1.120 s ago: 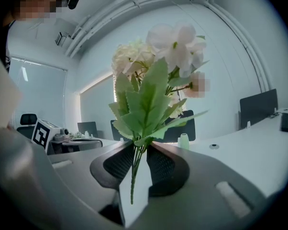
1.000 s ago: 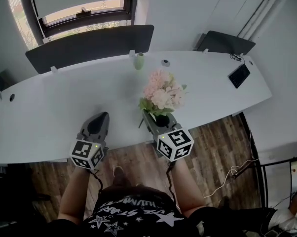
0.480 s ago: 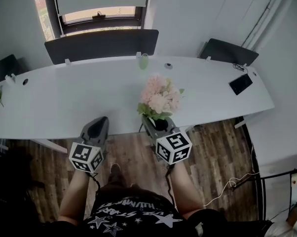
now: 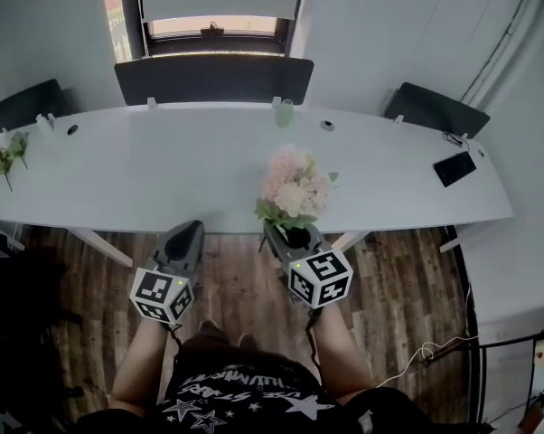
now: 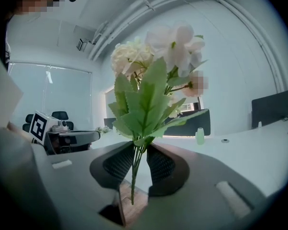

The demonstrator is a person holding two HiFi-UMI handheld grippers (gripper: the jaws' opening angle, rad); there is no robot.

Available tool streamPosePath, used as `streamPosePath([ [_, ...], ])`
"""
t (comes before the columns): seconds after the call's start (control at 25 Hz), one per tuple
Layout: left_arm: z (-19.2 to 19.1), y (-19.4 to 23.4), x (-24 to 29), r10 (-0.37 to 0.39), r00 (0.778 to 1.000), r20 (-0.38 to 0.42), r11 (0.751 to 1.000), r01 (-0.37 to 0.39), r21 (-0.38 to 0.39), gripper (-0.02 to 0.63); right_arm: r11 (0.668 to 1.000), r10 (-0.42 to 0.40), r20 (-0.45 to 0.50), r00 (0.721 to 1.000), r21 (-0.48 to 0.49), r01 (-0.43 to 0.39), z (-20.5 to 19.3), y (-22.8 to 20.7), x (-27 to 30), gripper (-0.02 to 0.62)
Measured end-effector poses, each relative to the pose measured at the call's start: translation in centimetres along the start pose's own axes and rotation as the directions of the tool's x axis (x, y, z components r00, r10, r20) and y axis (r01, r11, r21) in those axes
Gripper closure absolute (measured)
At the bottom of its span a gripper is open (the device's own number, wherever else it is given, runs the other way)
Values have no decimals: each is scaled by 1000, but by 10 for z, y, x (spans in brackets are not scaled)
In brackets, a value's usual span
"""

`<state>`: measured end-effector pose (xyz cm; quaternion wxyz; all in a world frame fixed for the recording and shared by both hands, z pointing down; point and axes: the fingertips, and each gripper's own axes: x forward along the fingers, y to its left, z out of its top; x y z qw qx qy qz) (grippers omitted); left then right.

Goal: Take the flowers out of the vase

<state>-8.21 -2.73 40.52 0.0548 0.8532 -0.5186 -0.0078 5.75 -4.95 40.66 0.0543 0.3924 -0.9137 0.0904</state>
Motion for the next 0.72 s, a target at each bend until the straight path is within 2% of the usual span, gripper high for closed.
streamPosePath([
  [0.24, 4, 8, -6, 3, 1000, 5, 1000, -3, -20, 597, 1000, -16, 10, 1000, 17, 16, 3, 3, 2, 512],
  [0.44, 2, 10, -13, -8, 1000, -12, 1000, 8, -6, 597, 999, -32, 16, 999, 27, 32, 5, 4, 5, 512],
  [0.72, 4, 28, -26, -32, 999, -26, 999, 32, -2, 597, 999, -42, 0, 999, 19, 42, 5, 27, 18, 512],
])
